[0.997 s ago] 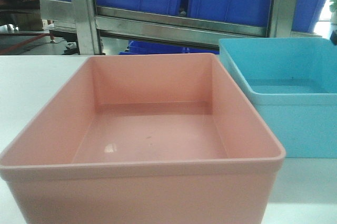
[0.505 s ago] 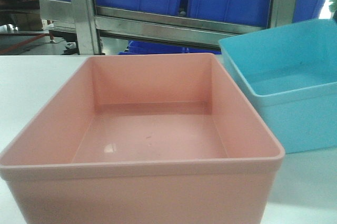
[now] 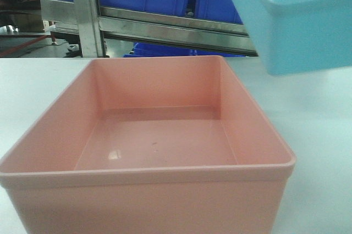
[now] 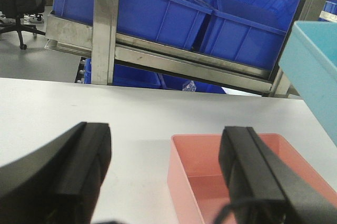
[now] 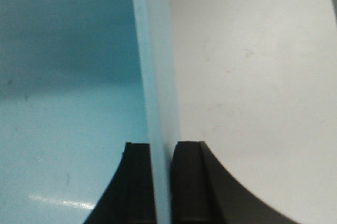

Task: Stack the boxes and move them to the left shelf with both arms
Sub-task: 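Lift the light-blue bin with the right gripper and place it onto the pink bin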

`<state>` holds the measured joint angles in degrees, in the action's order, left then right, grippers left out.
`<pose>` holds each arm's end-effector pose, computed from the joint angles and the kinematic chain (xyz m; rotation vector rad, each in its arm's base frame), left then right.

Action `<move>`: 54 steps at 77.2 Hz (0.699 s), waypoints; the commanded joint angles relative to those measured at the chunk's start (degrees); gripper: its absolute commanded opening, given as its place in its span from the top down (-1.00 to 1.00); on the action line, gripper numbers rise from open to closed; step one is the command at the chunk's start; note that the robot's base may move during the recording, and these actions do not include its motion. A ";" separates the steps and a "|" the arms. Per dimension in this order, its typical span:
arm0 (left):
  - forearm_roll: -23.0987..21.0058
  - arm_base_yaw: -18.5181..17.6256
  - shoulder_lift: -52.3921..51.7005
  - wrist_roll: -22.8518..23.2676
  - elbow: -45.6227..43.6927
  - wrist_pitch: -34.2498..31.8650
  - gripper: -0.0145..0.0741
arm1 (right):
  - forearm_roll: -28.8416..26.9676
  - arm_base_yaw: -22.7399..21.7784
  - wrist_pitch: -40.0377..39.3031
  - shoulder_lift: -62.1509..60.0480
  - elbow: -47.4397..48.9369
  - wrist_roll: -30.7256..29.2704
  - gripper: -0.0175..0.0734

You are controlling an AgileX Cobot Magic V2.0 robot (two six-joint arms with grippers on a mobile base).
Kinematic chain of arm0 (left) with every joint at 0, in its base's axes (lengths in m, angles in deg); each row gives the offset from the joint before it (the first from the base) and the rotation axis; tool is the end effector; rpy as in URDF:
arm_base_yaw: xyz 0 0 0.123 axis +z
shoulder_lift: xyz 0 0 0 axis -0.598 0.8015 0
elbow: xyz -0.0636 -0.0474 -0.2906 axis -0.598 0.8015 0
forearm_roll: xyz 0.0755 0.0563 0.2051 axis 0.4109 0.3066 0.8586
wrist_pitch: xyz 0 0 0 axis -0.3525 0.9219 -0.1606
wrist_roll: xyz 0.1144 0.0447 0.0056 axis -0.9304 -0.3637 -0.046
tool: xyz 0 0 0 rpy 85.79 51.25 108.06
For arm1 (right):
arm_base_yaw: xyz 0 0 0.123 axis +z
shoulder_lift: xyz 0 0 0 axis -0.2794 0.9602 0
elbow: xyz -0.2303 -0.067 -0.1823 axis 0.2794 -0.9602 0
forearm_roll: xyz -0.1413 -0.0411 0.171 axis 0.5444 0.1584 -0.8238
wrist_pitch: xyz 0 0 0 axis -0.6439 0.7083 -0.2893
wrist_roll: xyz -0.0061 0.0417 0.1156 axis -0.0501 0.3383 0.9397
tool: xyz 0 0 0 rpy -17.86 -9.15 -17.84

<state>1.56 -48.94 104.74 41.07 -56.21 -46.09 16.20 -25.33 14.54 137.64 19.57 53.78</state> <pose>0.0747 -0.0235 0.3376 0.0834 1.5890 -0.3421 0.3533 -0.0307 0.3781 0.1392 2.4034 0.1964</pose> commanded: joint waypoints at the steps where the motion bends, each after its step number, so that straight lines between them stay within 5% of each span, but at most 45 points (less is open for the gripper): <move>1: -0.48 0.14 0.36 -0.21 -1.61 -4.19 -0.12 | -4.20 2.21 -0.45 -4.89 2.21 4.33 0.49; 14: -0.48 0.14 0.36 -0.21 -1.61 -4.19 -0.12 | -3.48 11.26 5.75 -5.88 2.03 13.72 0.49; 37: -0.48 0.14 0.36 -0.21 -1.61 -4.19 -0.12 | 7.65 29.56 -0.25 -5.88 -3.77 29.15 0.49; 54: -0.48 0.14 0.36 -0.21 -1.61 -4.19 -0.12 | 7.73 34.79 -5.76 -5.88 -9.86 32.14 0.49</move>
<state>1.56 -48.94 104.74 41.07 -56.21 -46.09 24.96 8.53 15.21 135.08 9.68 84.24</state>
